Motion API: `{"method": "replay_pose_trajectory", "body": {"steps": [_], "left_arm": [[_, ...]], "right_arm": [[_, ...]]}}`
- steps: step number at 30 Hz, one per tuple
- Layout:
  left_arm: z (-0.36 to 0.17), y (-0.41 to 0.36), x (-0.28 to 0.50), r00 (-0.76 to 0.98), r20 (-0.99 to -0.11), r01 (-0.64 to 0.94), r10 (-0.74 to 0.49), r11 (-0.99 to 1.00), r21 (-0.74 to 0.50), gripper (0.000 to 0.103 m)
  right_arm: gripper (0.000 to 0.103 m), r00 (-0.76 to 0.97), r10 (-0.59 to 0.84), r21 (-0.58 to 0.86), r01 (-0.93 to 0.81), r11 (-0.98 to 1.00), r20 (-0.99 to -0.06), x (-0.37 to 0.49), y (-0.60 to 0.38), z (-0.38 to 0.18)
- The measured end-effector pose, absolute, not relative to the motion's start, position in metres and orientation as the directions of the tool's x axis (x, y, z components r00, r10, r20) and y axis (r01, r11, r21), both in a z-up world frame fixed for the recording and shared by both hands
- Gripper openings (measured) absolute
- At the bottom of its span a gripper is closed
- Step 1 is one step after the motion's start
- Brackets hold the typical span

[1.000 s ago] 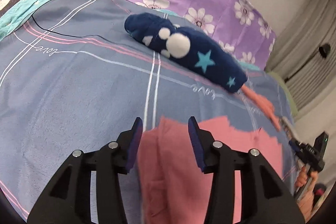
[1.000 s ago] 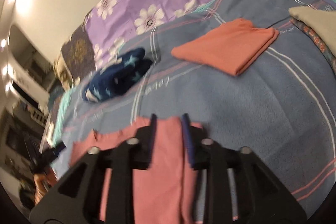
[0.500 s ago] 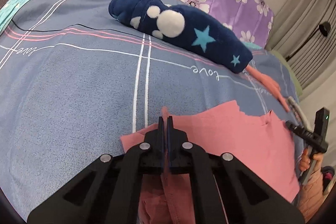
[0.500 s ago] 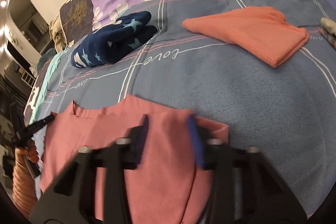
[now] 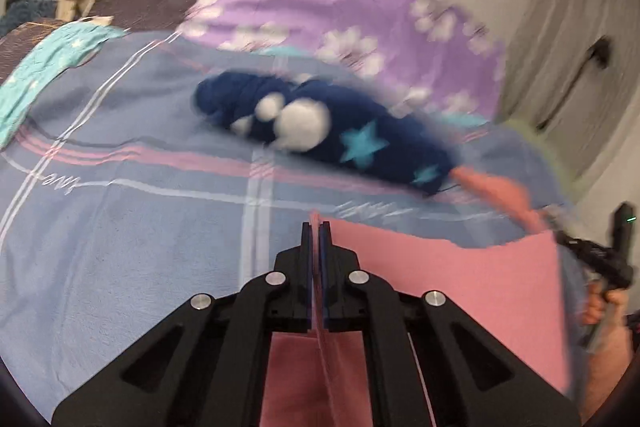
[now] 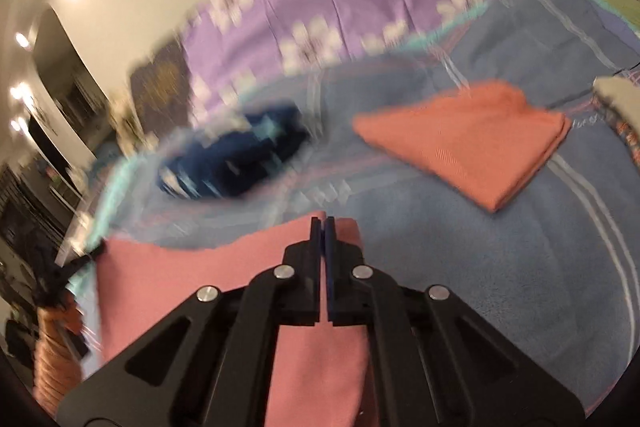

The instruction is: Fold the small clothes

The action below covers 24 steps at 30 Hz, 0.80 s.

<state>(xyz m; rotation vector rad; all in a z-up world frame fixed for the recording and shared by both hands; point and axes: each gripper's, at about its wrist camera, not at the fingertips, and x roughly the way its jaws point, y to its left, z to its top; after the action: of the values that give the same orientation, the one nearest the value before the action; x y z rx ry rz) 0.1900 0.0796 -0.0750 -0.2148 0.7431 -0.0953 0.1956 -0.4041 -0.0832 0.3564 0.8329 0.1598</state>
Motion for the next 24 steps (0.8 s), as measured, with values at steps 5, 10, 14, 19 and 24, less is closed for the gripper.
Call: {"method": "replay_pose_trajectory", "body": {"steps": [5,10,14,19,24], "left_arm": [[-0.1,0.089,0.179,0.694,-0.707,-0.019,-0.134,0.979,-0.204,0.008],[-0.077,0.076,0.137,0.735,-0.667,0.036,-0.123,0.989,-0.144,0.022],[-0.062,0.028,0.101,0.731,-0.647,0.161,-0.216,0.976,-0.144,0.034],[-0.071,-0.063,0.069,0.634,-0.686,0.367,-0.356,0.92,-0.139,0.044],[-0.092,-0.17,0.037,0.507,-0.759,0.538,-0.409,0.838,-0.092,0.049]], "right_arm": [[0.013,0.652,0.3,0.41,0.019,0.912,-0.696,0.169,-0.411,-0.104],[0.02,0.68,0.292,0.414,0.019,0.91,-0.673,0.117,-0.429,-0.094],[0.027,0.673,0.277,0.418,0.053,0.907,-0.686,0.079,-0.44,-0.099],[0.033,0.633,0.241,0.39,0.105,0.915,-0.735,0.062,-0.45,-0.116],[0.043,0.643,0.209,0.356,0.106,0.928,-0.737,0.046,-0.456,-0.113]]}}
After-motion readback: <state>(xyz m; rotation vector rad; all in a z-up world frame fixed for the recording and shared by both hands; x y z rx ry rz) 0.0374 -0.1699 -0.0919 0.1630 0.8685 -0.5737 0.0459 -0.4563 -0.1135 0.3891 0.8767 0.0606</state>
